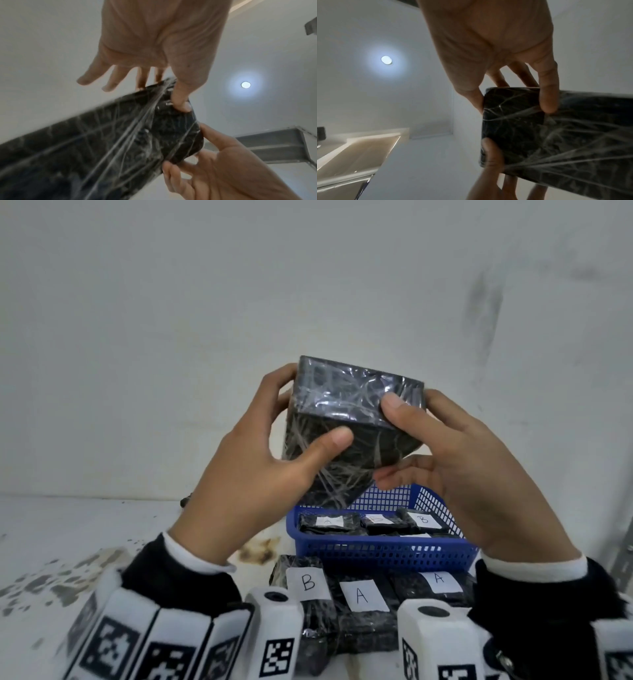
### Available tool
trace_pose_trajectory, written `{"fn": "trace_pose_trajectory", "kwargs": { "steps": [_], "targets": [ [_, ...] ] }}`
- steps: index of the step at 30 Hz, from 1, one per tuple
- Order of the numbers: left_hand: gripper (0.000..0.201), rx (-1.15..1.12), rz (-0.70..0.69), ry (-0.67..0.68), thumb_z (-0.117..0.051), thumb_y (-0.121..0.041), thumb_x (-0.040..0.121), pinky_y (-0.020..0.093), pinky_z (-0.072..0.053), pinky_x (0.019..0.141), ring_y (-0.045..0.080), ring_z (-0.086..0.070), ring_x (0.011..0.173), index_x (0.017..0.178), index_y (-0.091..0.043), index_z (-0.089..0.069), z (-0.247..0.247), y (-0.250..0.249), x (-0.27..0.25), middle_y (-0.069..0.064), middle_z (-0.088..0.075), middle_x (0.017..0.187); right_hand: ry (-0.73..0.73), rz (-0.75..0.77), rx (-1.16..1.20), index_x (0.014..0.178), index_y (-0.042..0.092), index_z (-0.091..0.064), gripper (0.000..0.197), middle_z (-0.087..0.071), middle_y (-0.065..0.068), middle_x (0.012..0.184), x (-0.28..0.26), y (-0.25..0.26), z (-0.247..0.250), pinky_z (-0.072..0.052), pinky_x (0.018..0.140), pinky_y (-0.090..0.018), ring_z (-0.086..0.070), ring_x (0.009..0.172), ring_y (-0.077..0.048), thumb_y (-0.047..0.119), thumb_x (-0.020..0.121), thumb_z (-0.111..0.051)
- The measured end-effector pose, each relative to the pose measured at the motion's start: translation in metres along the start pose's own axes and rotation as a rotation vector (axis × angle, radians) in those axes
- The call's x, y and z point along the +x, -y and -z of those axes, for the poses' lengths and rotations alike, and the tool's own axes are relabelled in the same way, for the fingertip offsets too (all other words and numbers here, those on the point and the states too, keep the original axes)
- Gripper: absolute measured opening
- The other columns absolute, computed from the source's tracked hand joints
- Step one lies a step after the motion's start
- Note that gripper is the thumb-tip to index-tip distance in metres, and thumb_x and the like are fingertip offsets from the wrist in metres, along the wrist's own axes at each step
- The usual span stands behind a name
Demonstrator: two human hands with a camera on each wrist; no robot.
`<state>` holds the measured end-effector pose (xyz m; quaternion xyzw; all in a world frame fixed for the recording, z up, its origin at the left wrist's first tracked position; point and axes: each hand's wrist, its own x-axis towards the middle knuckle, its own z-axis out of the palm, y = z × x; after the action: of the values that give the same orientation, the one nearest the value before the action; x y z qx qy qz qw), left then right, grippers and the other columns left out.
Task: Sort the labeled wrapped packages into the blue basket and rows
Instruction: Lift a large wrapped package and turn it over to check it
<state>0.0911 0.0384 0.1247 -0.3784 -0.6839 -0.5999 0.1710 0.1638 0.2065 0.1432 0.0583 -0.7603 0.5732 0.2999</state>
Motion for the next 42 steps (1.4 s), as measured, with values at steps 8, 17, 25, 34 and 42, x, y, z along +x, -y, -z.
{"fn": "trace_pose_trajectory", "kwargs": {
  "steps": [8, 17, 25, 34, 42],
  "targets": [
    [0.036, -0.093, 0.077, 0.028, -0.063, -0.057, 0.081, 0.042, -0.055, 0.089, 0.007, -0.070, 0.094, 0.114, -0.046, -0.055, 0.006, 0.002, 0.002, -0.019, -0.070, 0.105, -0.002, 0.095, 0.017, 0.108, 0.025, -0.068, 0.039, -0.070, 0.002, 0.113, 0.003, -0.009, -0.006, -0.061, 0.075, -0.040, -0.076, 0.082, -0.023, 0.040, 0.073, -0.076],
    [0.034, -0.183, 0.064, -0.055, -0.064, -0.051, 0.075, 0.048, -0.058, 0.084, 0.011, -0.068, 0.082, 0.099, -0.026, -0.063, 0.013, -0.006, 0.001, -0.011, -0.069, 0.095, -0.001, 0.168, -0.025, 0.094, 0.023, -0.062, 0.035, -0.067, 0.004, 0.114, 0.000, -0.008, -0.008, -0.062, 0.076, -0.048, -0.076, 0.082, -0.022, 0.048, 0.072, -0.071],
    [0.063, -0.156, 0.141, -0.124, -0.065, -0.078, 0.064, 0.046, -0.061, 0.067, 0.011, -0.072, 0.072, 0.098, -0.026, -0.060, 0.006, -0.002, 0.003, -0.006, -0.067, 0.098, -0.039, 0.179, -0.049, 0.086, 0.029, -0.066, 0.029, -0.068, 0.011, 0.104, 0.002, -0.010, -0.009, -0.055, 0.092, -0.056, -0.072, 0.099, -0.021, 0.055, 0.078, -0.077],
    [0.053, -0.295, 0.349, 0.211, -0.062, -0.044, 0.070, 0.033, -0.060, 0.060, 0.031, -0.071, 0.073, 0.105, -0.006, -0.070, 0.027, -0.001, 0.005, 0.016, -0.074, 0.088, 0.026, 0.191, -0.018, 0.087, 0.028, -0.068, 0.022, -0.072, 0.009, 0.098, 0.003, -0.009, 0.001, -0.050, 0.100, -0.057, -0.068, 0.096, -0.014, 0.047, 0.076, -0.072],
    [0.087, -0.363, 0.266, 0.098, -0.072, -0.019, 0.061, 0.038, -0.060, 0.075, 0.021, -0.074, 0.087, 0.143, -0.019, -0.042, 0.033, 0.001, 0.006, 0.004, -0.074, 0.108, 0.097, 0.030, 0.108, 0.145, 0.054, -0.036, 0.104, -0.062, -0.009, 0.135, 0.011, -0.019, -0.003, -0.044, 0.109, -0.048, -0.062, 0.124, -0.020, 0.039, 0.059, -0.091]
  ]
}}
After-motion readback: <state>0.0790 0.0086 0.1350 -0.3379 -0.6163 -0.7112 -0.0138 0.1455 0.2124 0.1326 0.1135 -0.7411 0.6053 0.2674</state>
